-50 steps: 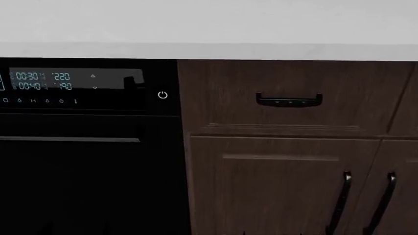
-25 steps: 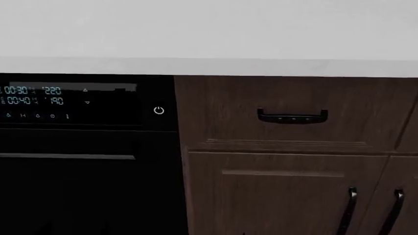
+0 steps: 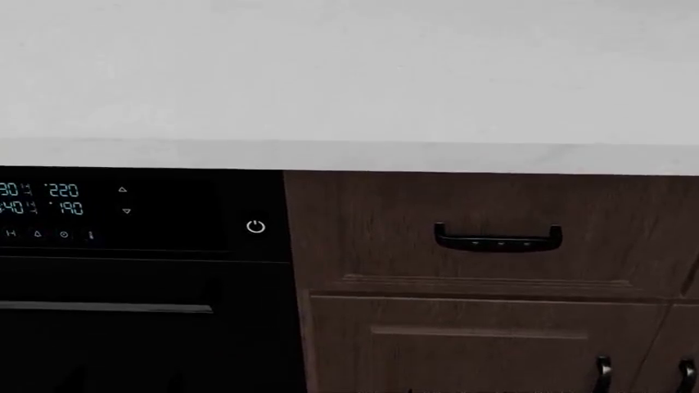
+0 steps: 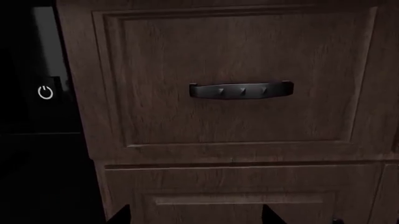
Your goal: Open the dishwasher door
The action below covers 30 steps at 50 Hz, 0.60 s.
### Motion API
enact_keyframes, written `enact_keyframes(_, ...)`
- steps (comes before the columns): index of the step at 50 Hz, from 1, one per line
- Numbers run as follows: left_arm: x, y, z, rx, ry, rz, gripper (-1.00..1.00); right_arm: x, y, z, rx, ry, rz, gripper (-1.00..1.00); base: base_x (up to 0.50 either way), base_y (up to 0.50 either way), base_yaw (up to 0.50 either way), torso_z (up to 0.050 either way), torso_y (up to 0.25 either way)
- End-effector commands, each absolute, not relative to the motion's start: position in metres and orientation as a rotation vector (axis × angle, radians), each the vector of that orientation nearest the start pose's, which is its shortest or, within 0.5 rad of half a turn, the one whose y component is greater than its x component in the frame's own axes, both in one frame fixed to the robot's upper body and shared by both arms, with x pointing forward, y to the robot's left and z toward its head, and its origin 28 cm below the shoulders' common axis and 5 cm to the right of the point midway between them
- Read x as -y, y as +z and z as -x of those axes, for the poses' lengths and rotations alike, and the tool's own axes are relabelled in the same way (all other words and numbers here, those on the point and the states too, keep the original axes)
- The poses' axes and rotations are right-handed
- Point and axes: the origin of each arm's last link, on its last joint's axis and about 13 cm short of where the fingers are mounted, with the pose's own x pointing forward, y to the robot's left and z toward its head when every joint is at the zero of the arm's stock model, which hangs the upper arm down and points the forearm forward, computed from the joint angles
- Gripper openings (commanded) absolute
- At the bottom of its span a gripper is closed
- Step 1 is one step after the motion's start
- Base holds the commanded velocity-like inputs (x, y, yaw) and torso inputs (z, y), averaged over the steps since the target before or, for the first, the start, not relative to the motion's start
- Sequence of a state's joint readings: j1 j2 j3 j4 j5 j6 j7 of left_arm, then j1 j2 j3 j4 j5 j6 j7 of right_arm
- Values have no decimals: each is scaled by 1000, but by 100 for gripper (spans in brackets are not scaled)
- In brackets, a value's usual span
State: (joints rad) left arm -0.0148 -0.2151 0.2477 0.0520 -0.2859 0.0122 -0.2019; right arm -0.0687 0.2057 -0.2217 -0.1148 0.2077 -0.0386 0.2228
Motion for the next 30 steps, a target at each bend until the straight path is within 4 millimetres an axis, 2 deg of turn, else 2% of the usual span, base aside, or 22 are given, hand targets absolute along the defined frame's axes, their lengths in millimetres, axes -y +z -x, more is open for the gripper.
enact_keyframes(1,-204,23,-206,10,-50,74,100,96,22,-189,35,18,-35,100,0,0,0,0,0)
enact_keyframes(5,-204,24,-205,11,-47,63,100,96,22,-188,34,19,-37,100,0,0,0,0,0)
enact_keyframes(7,-206,23,-203,-8,-52,-7,100,96,22,-188,34,20,-38,100,0,0,0,0,0)
enact_keyframes(15,-233,34,-186,-143,-89,-426,100,95,20,-187,31,22,-43,100,0,0,0,0,0)
enact_keyframes(20,-247,46,-186,-181,-93,-648,100,93,21,-187,33,29,-43,100,0,0,0,0,0)
enact_keyframes(30,-255,60,-191,-258,-110,-978,100,97,21,-183,33,15,-42,100,0,0,0,0,0)
